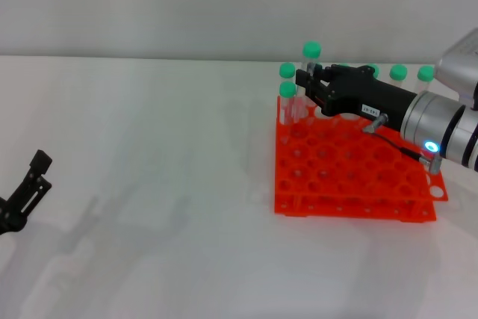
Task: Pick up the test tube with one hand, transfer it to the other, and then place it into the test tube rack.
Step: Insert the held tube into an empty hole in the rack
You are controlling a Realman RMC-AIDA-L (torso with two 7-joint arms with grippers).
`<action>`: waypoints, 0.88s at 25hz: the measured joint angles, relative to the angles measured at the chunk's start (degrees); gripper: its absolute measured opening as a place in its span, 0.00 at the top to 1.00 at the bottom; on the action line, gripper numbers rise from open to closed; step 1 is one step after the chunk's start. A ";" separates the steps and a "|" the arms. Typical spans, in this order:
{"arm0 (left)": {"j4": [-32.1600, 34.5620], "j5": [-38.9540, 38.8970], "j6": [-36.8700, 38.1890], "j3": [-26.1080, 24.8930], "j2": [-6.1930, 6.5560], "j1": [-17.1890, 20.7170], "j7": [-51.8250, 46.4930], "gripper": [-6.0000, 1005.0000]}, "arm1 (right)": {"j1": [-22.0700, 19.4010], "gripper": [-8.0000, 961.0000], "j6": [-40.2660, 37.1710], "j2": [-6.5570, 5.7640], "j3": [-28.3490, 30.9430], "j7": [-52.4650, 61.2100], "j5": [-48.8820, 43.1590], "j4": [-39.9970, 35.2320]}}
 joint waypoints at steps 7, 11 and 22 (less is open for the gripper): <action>-3.47 -1.21 -0.02 0.00 0.14 -0.49 -4.50 0.12 | -1.41 0.78 -1.06 0.00 -2.50 -1.00 0.01 -1.42; -4.75 -1.44 1.01 0.00 0.25 -0.63 -6.57 0.12 | -2.65 0.78 -1.01 0.00 -2.22 -1.50 0.35 -3.65; -14.67 5.80 1.19 0.56 0.05 1.90 -13.64 0.12 | -2.27 0.78 -0.71 -0.42 -2.51 -1.83 2.41 -5.14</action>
